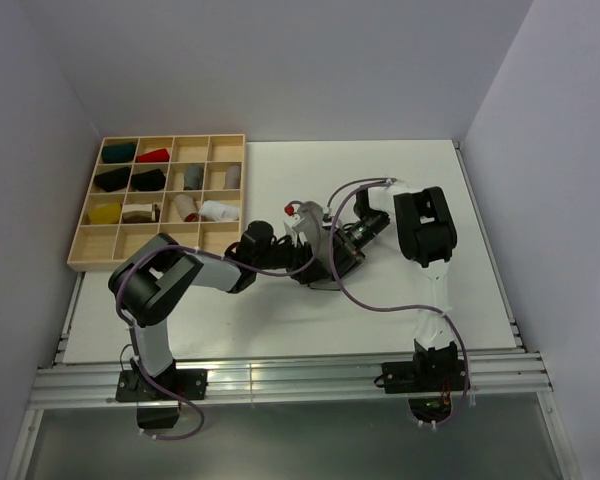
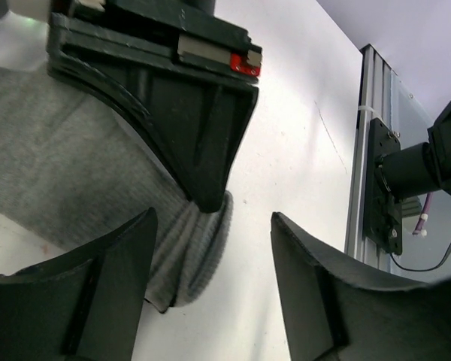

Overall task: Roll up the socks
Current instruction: Roll the sock at the center of the board.

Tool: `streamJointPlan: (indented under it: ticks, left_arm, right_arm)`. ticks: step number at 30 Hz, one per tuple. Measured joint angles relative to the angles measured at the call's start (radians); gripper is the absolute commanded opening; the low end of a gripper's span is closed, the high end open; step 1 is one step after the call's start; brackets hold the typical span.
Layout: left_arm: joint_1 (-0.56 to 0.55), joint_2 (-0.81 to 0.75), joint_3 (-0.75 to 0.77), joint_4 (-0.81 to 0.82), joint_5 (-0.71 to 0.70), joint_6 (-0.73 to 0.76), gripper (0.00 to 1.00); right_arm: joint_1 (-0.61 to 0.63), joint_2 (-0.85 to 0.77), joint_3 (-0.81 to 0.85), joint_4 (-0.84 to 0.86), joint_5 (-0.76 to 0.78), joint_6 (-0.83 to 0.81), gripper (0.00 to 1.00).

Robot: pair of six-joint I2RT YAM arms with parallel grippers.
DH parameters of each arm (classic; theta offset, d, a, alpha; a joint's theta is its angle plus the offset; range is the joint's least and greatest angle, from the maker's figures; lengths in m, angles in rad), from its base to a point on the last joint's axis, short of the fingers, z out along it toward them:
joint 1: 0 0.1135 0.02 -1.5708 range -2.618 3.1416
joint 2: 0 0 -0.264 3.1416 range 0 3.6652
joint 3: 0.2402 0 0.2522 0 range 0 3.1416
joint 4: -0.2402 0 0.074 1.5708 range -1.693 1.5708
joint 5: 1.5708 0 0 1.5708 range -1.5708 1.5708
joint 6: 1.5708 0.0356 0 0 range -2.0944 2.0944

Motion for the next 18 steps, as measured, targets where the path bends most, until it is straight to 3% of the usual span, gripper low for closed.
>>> streamJointPlan:
  ticks: [10,18]
  left_arm:
    - [0.0,0.04,0.0,-0.013,0.002,0.019,0.74]
    - [-0.018,0.042,0.003,-0.079,-0.097,0.08,0.74]
  right_arm:
    - [-0.012,0.025,0.035,0.018,0.004,0.082,0.2]
    - [-0.021,0.053,0.042,0.015,0.003,0.089,0.2]
